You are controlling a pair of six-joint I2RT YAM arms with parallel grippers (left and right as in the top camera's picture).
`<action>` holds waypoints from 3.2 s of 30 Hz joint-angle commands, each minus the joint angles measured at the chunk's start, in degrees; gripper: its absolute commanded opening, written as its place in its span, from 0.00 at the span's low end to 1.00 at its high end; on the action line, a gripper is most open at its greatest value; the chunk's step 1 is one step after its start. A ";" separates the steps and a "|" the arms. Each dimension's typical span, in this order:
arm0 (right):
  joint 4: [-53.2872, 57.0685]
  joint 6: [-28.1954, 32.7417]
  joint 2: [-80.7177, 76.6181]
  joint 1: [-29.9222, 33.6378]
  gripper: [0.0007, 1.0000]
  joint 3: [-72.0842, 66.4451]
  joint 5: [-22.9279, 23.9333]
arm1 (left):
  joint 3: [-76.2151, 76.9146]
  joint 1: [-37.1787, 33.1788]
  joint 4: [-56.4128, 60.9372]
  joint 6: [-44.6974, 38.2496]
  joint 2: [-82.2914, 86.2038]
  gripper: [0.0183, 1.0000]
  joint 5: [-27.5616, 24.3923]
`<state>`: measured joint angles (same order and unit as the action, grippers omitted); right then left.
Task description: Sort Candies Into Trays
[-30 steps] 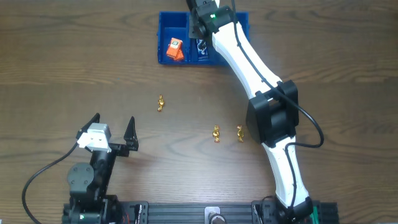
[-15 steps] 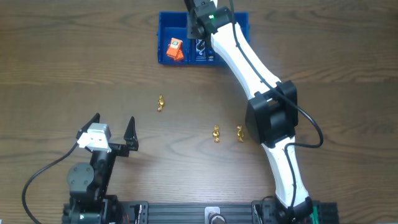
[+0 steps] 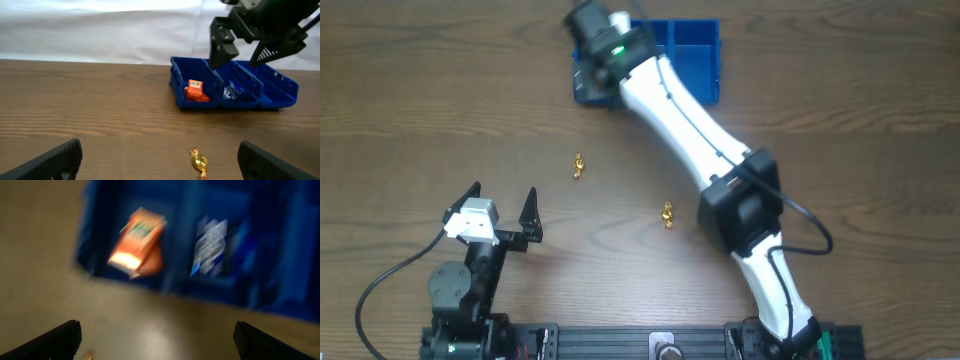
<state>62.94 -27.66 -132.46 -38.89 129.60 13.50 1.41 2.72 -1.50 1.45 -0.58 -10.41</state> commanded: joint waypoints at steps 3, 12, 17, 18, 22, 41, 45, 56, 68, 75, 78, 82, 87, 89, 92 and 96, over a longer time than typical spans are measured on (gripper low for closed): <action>2.16 -11.37 -1.44 -7.41 1.00 -1.20 -2.36 | -1.14 -0.24 -1.88 -0.20 0.33 1.00 -1.05; -0.92 -16.06 -11.19 -9.55 0.96 -1.79 -10.49 | -1.14 -0.24 -1.88 -0.20 0.33 1.00 -1.05; 0.31 -17.33 -13.07 -9.75 0.95 -1.79 -11.69 | -1.14 -0.24 -1.88 -0.20 0.33 1.00 -1.05; 0.66 -17.35 -13.07 -9.75 0.95 -1.79 -11.69 | -1.14 -0.24 -1.88 -0.20 0.33 1.00 -1.05; 2.25 -18.49 -13.07 -9.73 0.93 -1.79 -11.69 | -1.14 -0.24 -1.88 -0.20 0.33 1.00 -1.05; 4.28 -20.37 -13.07 -9.31 0.61 -1.79 -9.73 | -1.14 -0.24 -1.88 -0.20 0.33 1.00 -1.05; 4.22 -20.37 -13.07 -9.29 0.50 -1.79 -9.49 | -1.14 -0.24 -1.88 -0.20 0.33 1.00 -1.05; 3.17 -20.39 -13.07 -9.31 0.28 -1.79 -9.09 | -1.14 -0.24 -1.86 -0.20 0.33 1.00 -1.05; 4.13 -19.65 -11.43 -9.31 0.15 -1.77 -6.49 | -1.14 -0.24 -1.88 -0.20 0.33 1.00 -1.05; 6.19 -12.57 -0.63 -6.49 0.13 -1.77 -2.73 | -1.14 -0.24 -1.88 -0.20 0.33 1.00 -1.05; 7.32 -9.22 5.57 -3.23 0.13 -1.77 0.02 | -1.14 -0.24 -1.88 -0.20 0.33 1.00 -1.05; 7.56 -5.75 10.54 2.14 0.14 -1.77 1.97 | -1.14 -0.24 -1.88 -0.20 0.33 1.00 -1.05; 3.50 -0.50 11.41 12.52 0.14 -1.92 2.10 | -1.14 -0.24 -1.88 -0.20 0.33 1.00 -1.05; 1.81 1.03 10.19 15.39 0.14 -1.99 2.08 | -1.14 -0.24 -1.88 -0.20 0.33 1.00 -1.05; -0.63 2.47 7.37 18.34 0.15 -2.05 1.81 | -1.14 -0.24 -1.86 -0.20 0.33 1.00 -1.05; -3.56 4.22 2.91 19.65 0.15 -2.05 1.92 | -1.14 -0.24 -1.88 -0.20 0.33 1.00 -1.05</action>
<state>60.75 -26.85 -125.67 -19.31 128.18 15.05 1.41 2.72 -1.50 1.45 -0.58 -10.39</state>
